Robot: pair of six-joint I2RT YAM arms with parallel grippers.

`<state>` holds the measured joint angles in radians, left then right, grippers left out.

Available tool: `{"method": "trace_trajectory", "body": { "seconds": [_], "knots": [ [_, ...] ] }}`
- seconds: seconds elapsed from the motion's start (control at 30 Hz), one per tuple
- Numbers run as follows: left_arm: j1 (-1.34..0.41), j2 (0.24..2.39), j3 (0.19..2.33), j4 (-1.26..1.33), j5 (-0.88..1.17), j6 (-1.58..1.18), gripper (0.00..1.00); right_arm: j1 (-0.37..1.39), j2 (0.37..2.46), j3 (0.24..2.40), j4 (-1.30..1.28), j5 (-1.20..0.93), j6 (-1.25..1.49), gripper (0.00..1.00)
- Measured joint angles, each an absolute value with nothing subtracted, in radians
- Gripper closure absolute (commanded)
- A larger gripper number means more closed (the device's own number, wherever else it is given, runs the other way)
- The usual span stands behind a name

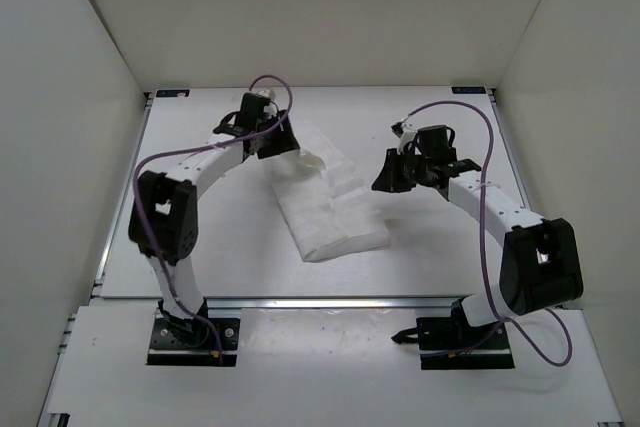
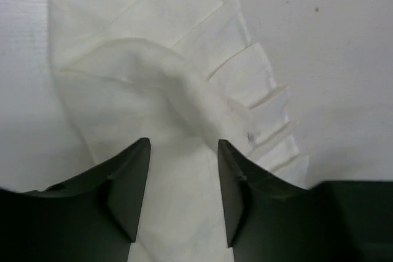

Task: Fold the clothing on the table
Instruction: Fold the skirt

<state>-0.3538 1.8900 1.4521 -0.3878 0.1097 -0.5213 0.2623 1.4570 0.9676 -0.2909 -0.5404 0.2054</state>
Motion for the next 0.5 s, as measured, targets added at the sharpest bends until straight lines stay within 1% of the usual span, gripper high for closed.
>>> {"method": "trace_trajectory", "body": {
  "seconds": [0.03,0.07,0.13,0.2,0.33,0.5],
  "knots": [
    [-0.349,1.826,1.387,-0.354,0.091,-0.535,0.57,0.27,1.457,0.975,-0.29,-0.54,0.205,1.0],
    [-0.343,1.77,1.339,-0.331,0.077,-0.547,0.62,0.281,1.459,0.981,-0.29,-0.541,0.205,1.0],
    [-0.336,1.682,1.28,-0.282,0.052,-0.566,0.84,0.3,1.466,0.994,-0.29,-0.543,0.205,1.0],
    [-0.332,1.641,1.256,-0.227,0.032,-0.582,1.0,0.314,1.479,1.002,-0.29,-0.546,0.205,1.0],
    [-0.352,1.637,1.213,-0.126,0.035,-0.615,1.0,0.333,1.497,1.003,-0.298,-0.553,0.199,1.0],
    [-0.381,1.748,1.171,0.025,0.155,-0.683,1.0,0.332,1.496,1.001,-0.302,-0.558,0.198,1.0]
  ]
}}
